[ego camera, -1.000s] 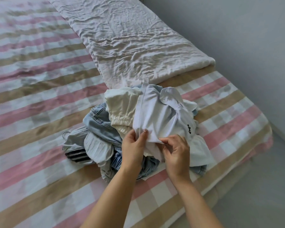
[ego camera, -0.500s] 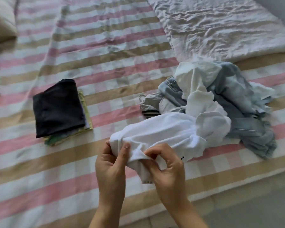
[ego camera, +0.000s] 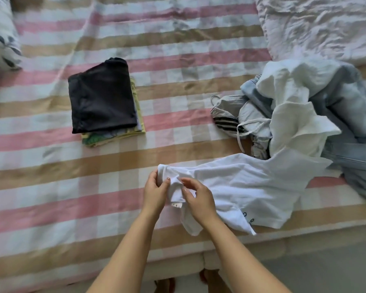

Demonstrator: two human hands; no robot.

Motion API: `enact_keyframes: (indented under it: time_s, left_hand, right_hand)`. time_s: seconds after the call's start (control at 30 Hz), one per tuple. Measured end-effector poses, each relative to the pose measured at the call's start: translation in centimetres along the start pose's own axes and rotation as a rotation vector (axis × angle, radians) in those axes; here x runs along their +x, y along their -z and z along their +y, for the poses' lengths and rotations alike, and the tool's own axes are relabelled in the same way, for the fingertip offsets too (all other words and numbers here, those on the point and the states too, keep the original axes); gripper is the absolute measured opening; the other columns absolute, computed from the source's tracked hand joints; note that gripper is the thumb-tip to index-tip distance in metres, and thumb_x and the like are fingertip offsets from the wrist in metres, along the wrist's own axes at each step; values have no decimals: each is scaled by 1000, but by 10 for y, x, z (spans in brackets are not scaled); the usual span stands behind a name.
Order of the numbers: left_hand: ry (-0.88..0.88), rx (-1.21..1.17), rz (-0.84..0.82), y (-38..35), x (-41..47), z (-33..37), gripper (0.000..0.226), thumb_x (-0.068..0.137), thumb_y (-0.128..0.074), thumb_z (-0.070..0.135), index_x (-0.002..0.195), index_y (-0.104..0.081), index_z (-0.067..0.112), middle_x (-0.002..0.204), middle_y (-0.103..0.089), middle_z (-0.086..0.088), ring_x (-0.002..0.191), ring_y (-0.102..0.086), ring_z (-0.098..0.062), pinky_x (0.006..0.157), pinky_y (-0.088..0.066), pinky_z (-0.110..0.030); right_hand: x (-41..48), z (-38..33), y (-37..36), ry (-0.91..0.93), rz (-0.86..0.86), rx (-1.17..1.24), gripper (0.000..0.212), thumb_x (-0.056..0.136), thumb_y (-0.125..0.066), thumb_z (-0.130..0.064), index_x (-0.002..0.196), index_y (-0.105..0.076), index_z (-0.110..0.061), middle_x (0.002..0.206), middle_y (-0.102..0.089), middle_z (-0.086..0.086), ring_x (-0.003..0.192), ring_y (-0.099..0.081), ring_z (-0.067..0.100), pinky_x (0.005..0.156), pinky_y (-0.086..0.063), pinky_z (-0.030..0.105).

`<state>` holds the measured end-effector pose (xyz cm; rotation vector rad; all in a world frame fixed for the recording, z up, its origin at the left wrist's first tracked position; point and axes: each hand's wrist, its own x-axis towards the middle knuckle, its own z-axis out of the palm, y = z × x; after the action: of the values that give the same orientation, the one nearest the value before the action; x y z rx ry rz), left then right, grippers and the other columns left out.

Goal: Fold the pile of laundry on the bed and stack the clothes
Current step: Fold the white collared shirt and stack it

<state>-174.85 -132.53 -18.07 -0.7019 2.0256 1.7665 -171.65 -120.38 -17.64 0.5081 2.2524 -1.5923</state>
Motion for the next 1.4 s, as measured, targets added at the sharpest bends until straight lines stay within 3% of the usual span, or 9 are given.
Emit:
enact_keyframes:
  time_s: [0.1, 0.23, 0.43, 0.53, 0.73, 0.87, 1.0, 1.2, 1.4]
  left_hand:
    - [-93, 277, 77, -6, 0, -4, 44, 86, -57, 14, 128, -48, 11, 126, -51, -9, 122, -44, -28, 106, -32, -35]
    - [-417, 557, 271, -25, -34, -1, 44, 82, -64, 4, 124, -52, 5, 129, -46, -14, 121, -38, -27, 100, -16, -16]
    - [-398, 478, -220, -67, -76, -35, 24, 82, -58, -7, 102, -62, 6, 95, -56, -2, 79, -54, -11, 73, -44, -19]
    - [-322, 530, -340, -83, -78, -51, 25, 79, -59, -7, 102, -64, 3, 97, -59, -8, 90, -55, -19, 80, -48, -30]
    - [-402, 703, -316, -94, -77, -55, 44, 71, -73, 5, 113, -63, 11, 114, -57, -7, 109, -47, -24, 96, -34, -30]
    - [-484, 630, -205, -106, -59, -32, 7, 77, -67, 0, 84, -66, 3, 84, -61, -10, 82, -53, -24, 71, -41, -33]
    - [-295, 420, -141, -119, -33, -11, 13, 83, -60, 4, 72, -58, 10, 66, -56, 3, 63, -49, -10, 59, -39, -18]
    - [-87, 388, -128, -123, -10, -3, 20, 85, -63, 12, 104, -58, 10, 96, -62, -3, 88, -58, -18, 76, -48, -25]
    - [-604, 598, -320, -136, -29, 13, 19, 81, -70, 18, 98, -63, 17, 98, -56, 11, 93, -49, -13, 79, -40, -21]
  right_hand:
    - [-5, 10, 20, -26, 35, 11, 29, 89, -55, -6, 115, -62, -16, 109, -63, -8, 103, -57, 6, 80, -39, 4]
    - [-40, 35, 55, -64, 352, 47, 29, 86, -56, -1, 104, -62, -23, 102, -62, -9, 101, -58, 12, 87, -46, 26]
    - [-70, 89, 76, -414, 378, -344, 58, 70, -79, -20, 122, -56, -12, 124, -51, 7, 118, -40, 28, 99, -30, 33]
    - [-67, 99, 79, -443, 223, -450, 24, 79, -68, -24, 100, -63, -14, 108, -60, 4, 107, -49, 25, 94, -36, 38]
    - [-57, 76, 93, -169, 243, 14, 22, 84, -63, -12, 66, -50, -13, 58, -50, -4, 57, -42, 6, 53, -32, 20]
    - [-43, 59, 99, -73, 307, 122, 24, 84, -65, -13, 70, -51, -27, 60, -52, -15, 60, -47, 3, 57, -38, 17]
    - [-39, 63, 102, -173, 505, 340, 17, 86, -63, -13, 93, -59, -28, 89, -64, -9, 84, -60, 0, 73, -48, 13]
    - [-62, 88, 82, -421, 716, 595, 19, 88, -60, -8, 93, -58, -26, 87, -59, -2, 82, -57, 8, 75, -46, 17]
    - [-74, 91, 70, -509, 766, 759, 20, 87, -60, -4, 96, -57, -21, 88, -59, 0, 85, -56, 13, 78, -46, 21]
